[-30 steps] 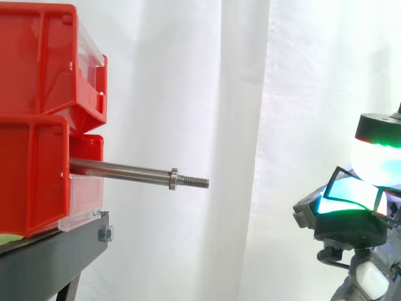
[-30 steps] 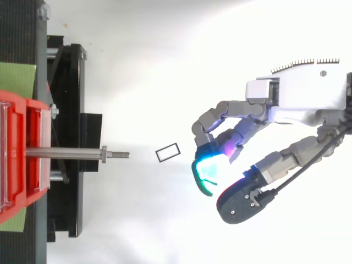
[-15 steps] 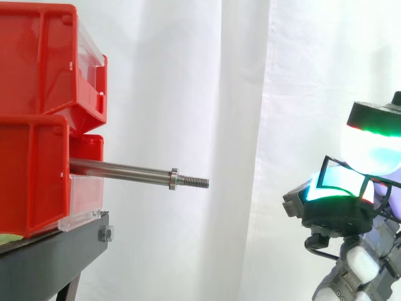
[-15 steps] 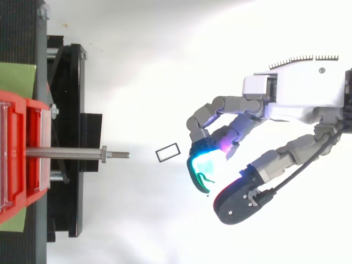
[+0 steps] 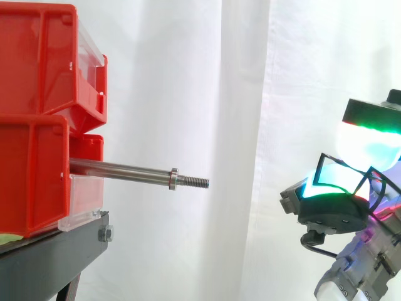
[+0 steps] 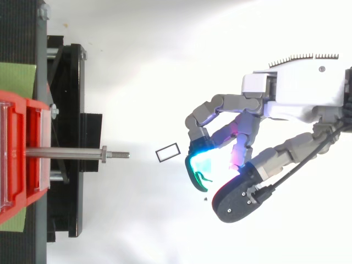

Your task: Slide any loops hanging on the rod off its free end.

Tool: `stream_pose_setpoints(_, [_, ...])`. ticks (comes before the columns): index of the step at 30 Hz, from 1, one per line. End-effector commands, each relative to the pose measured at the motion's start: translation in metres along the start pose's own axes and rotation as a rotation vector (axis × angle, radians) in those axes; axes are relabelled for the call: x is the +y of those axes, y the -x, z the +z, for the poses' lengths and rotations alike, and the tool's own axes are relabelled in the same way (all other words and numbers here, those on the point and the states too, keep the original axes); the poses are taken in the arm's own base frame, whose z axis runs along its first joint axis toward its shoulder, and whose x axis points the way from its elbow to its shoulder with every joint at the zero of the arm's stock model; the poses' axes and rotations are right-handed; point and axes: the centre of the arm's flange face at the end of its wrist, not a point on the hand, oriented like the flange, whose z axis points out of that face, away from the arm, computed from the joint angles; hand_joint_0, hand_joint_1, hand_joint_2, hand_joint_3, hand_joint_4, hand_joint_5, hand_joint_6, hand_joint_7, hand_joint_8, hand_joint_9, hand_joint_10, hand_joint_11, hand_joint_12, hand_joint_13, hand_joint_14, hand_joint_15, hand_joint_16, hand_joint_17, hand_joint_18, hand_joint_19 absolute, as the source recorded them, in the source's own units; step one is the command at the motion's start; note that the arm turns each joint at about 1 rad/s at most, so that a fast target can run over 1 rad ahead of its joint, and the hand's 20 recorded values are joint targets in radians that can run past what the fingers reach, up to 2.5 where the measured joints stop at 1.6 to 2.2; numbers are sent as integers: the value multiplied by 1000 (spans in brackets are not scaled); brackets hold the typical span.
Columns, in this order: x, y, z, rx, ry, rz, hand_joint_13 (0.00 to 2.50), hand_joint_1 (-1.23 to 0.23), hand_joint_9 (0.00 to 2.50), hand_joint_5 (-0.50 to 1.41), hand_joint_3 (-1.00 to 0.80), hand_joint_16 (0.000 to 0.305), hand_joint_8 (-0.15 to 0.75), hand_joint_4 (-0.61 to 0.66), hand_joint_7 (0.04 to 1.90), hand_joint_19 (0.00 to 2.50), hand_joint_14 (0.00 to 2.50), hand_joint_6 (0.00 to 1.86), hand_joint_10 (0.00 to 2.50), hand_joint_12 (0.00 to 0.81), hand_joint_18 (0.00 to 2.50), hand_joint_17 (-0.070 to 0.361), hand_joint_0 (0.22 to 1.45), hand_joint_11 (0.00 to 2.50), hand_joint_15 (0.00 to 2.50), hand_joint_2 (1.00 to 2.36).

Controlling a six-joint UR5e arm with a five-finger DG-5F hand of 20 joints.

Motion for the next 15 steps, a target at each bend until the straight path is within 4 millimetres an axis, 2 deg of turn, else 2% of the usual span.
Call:
stream_pose_setpoints(1, [0,0,0,-1,2,0,730,-680,1443,-194,-477,41,277,9,1317,115,0,829,29,274,608,93,627,1205,27,1002])
stream_pose_setpoints(9, [2,1,2,-14,19,0,769,-629,1519,-205,-500,42,308,57,1314,116,0,835,25,280,628,94,626,1402,37,1000])
stream_pose_setpoints(12, [2,1,2,-17,21,0,755,-626,1456,-208,-500,42,297,26,1310,112,0,838,25,284,632,95,625,1253,20,1000])
stream_pose_setpoints(15, [1,1,2,-19,19,0,716,-626,1261,-208,-500,43,294,20,1304,112,0,842,23,289,616,96,627,953,3,1000])
